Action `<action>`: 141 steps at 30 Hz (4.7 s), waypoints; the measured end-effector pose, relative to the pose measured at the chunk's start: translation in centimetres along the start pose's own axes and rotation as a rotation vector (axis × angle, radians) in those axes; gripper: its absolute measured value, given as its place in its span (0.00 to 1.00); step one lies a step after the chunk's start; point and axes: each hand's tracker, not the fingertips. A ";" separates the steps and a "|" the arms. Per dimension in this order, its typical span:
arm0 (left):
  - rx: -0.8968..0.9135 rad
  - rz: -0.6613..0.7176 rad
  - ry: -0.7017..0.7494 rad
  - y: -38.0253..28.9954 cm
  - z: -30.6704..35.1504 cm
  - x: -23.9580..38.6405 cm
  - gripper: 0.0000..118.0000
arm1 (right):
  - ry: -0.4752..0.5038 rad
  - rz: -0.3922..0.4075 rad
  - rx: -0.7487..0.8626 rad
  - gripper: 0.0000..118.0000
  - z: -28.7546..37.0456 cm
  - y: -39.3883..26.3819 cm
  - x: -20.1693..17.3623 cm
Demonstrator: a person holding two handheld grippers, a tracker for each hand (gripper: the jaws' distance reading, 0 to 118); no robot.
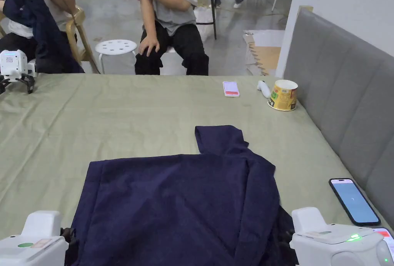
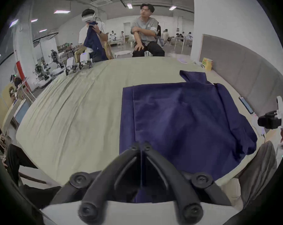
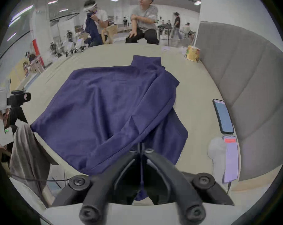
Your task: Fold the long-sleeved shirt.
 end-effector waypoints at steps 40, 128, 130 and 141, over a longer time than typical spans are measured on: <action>-0.032 0.085 -0.104 5.5 -6.6 -0.6 0.03 | -0.101 -0.171 -0.133 0.07 -17.5 17.2 9.9; -0.382 -0.198 -0.100 20.7 -30.1 -0.8 0.11 | -0.018 -0.043 -0.342 0.07 -28.3 24.4 8.0; -0.338 -0.190 -0.099 21.7 -28.7 -0.9 0.11 | -0.038 -0.027 -0.296 0.07 -26.5 25.2 8.1; 0.063 -0.113 -0.139 34.3 -12.5 -3.8 0.11 | -0.017 0.022 0.082 0.08 -6.5 35.7 8.1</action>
